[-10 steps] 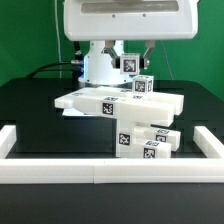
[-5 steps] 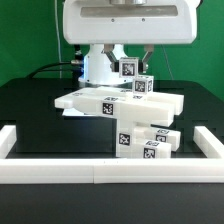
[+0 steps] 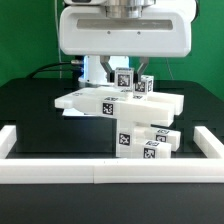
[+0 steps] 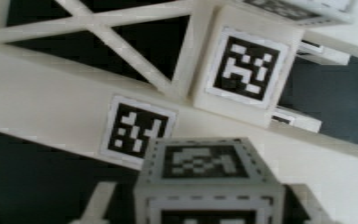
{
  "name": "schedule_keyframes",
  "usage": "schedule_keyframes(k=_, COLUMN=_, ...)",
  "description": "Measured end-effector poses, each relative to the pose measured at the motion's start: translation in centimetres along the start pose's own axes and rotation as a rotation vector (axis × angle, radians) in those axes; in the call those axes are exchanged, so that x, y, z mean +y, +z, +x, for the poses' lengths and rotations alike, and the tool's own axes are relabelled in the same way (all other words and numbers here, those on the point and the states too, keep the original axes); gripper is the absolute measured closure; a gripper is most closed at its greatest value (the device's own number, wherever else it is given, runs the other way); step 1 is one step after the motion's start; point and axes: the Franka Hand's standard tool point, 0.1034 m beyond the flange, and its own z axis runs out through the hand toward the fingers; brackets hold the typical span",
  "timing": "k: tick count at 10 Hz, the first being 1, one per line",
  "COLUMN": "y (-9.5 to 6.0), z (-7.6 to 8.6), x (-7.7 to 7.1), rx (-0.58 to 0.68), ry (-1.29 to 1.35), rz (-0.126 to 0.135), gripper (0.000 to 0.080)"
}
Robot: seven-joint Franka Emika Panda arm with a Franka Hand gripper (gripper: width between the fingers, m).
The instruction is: Assemble chair
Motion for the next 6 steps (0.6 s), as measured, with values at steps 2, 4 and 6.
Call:
schedule_keyframes(k=2, y=0.5, z=-0.03, x=-0.65, rx=0.003, ry=0.005, rz=-0.002, gripper=0.0528)
schedule_keyframes(k=4, y=0.5, z=0.01, x=-0.58, rx=0.004, ry=0.011, rz=-0.004, gripper=0.0528)
schedule_keyframes(k=6, y=0.51, z=0.03, x=-0.6, rx=0.005, ry=0.011, rz=-0.003, gripper=0.0528)
